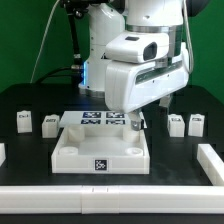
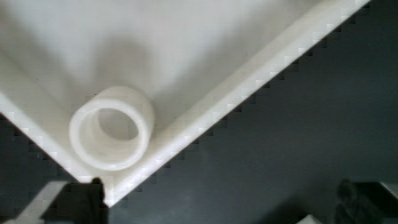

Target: Assemble one leg

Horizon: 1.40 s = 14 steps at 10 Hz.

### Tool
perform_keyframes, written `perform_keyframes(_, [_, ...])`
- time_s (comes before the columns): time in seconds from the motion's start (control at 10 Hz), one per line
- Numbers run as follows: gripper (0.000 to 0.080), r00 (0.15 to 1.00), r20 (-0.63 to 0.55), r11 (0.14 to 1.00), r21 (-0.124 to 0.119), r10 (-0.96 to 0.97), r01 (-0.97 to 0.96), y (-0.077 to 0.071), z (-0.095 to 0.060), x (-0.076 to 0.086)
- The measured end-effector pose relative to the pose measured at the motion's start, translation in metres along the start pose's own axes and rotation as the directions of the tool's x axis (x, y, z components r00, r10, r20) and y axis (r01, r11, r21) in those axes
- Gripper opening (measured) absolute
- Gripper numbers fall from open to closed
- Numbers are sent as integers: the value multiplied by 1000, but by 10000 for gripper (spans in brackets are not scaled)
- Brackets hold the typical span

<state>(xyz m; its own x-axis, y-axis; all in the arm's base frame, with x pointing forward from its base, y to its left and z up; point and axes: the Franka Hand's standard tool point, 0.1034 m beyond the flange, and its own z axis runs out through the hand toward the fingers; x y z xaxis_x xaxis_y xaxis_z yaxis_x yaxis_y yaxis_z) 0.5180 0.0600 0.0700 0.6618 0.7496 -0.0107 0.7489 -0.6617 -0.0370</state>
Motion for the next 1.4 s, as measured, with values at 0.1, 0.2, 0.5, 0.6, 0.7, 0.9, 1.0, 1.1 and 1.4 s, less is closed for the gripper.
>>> perform_keyframes(0.1, [650,1000,0,1000,0,1,-1,0,0,0])
perform_keyframes(0.2, [650,1000,0,1000,0,1,-1,0,0,0])
perform_keyframes(0.5, [650,1000,0,1000,0,0,0,0,0,0])
perform_keyframes(0.6, [650,1000,0,1000,0,0,0,0,0,0])
perform_keyframes(0.7, [650,1000,0,1000,0,-1,1,0,0,0])
perform_keyframes(0.9, [650,989,7,989,4,-145,145,-2,6,-12])
perform_keyframes(1.0, [650,974,14,974,16,-227,227,-2,10,-22])
perform_keyframes(1.1, [650,959,19,959,29,-284,284,-4,15,-30])
perform_keyframes(1.4, [650,871,40,871,62,-490,487,-4,20,-55])
